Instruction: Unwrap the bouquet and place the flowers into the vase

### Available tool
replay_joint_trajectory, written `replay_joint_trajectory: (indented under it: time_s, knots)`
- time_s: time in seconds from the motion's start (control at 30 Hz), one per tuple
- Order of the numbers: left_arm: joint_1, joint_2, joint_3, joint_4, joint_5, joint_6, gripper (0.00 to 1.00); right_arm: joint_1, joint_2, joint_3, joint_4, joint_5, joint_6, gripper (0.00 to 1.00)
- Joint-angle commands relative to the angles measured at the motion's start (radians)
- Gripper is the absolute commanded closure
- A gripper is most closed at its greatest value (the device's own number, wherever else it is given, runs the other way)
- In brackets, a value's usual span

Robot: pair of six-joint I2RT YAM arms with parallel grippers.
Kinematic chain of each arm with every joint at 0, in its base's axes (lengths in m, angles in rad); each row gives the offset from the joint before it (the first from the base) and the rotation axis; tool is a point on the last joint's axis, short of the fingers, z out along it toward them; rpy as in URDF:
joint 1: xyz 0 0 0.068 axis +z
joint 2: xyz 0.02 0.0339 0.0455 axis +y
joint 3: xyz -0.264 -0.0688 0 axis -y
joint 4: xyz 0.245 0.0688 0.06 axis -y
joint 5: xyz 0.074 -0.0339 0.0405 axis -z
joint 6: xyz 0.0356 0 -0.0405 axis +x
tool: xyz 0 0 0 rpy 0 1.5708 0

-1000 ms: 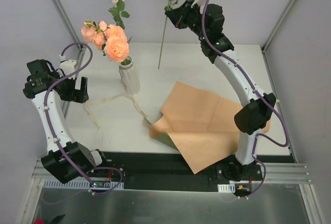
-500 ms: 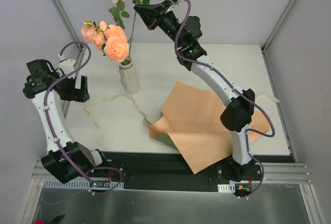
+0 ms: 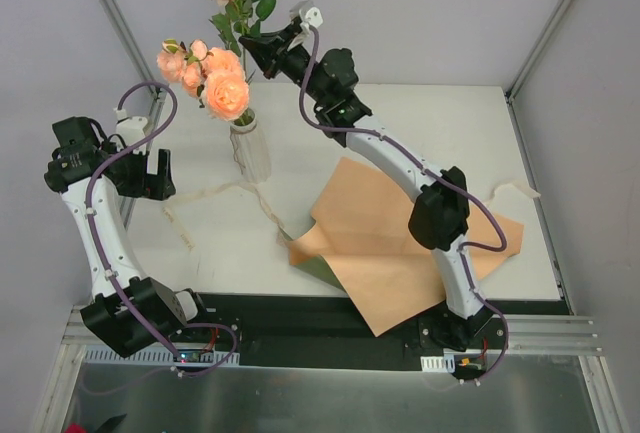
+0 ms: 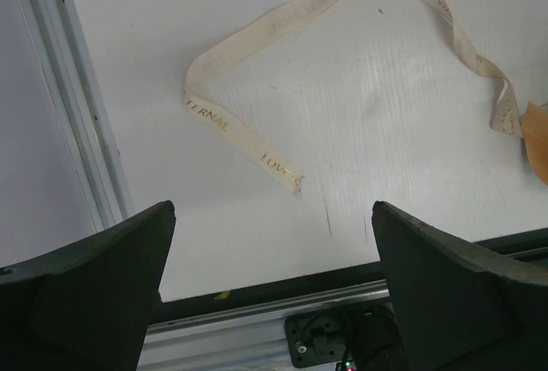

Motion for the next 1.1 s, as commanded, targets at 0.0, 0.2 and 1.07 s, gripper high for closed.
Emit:
replay_joint_trajectory:
  time_s: [0.0,0.2,1.07]
  knots:
    - [0.004,-0.021,-0.002,-0.042,0.052,0.019,0.01,0.019,0.012,0.04,0.026,0.028,-0.079,1.0]
    - [0.005,-0.025,0.005,-0.042,0.046,0.006,0.01,0.052,-0.057,-0.121,0.008,0.059,-0.086,0.99]
    - [0.005,-0.126,-0.094,0.003,0.132,-0.061,0.01,0.056,-0.676,-0.581,-1.098,0.515,-0.079,0.03]
